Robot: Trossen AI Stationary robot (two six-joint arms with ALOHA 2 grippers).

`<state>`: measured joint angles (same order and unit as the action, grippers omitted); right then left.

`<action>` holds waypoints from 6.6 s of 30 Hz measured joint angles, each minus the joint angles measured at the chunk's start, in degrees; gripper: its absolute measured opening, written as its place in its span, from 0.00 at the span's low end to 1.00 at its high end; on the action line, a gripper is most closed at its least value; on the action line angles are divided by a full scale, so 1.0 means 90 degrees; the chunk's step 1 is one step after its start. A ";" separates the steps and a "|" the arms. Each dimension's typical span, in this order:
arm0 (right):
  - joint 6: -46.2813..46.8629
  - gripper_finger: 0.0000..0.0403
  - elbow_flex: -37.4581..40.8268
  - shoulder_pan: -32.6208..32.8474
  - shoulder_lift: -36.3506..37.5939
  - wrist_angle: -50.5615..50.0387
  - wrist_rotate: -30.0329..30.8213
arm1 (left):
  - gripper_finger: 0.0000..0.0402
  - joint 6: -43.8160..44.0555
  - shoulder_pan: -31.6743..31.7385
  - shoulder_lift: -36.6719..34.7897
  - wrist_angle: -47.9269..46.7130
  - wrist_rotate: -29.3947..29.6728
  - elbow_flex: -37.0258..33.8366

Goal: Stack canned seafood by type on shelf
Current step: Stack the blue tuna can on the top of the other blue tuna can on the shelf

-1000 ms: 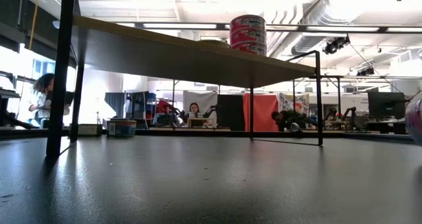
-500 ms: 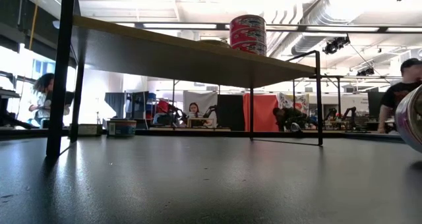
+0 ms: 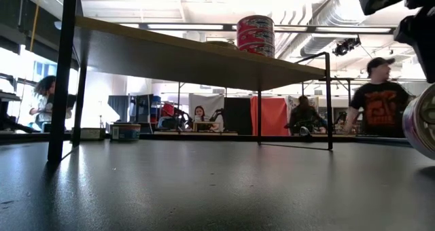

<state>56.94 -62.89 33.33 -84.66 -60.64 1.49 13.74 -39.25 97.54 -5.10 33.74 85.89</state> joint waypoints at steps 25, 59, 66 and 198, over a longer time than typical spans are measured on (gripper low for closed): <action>-0.0381 0.81 0.0002 0.0001 -0.1290 0.0622 -0.0356 | 0.00 -0.0065 -0.0419 -0.0709 0.0092 0.0325 0.0000; 0.1682 0.42 -0.2552 -0.2060 -0.0886 0.4261 0.4390 | 0.00 0.0010 -0.2284 -0.2197 -0.1936 0.3246 0.0005; 0.2868 0.42 -0.2501 -0.2202 -0.1380 0.4275 0.4613 | 0.00 0.0406 -0.2522 -0.2180 -0.2452 0.3106 0.0002; 0.2836 0.73 -0.3296 -0.2762 -0.1517 0.1742 0.2517 | 0.00 0.0591 -0.2948 -0.2183 -0.3148 0.3339 0.0000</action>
<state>82.46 -92.56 8.48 -98.32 -44.96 24.14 19.06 -65.78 77.89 -33.43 63.79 85.89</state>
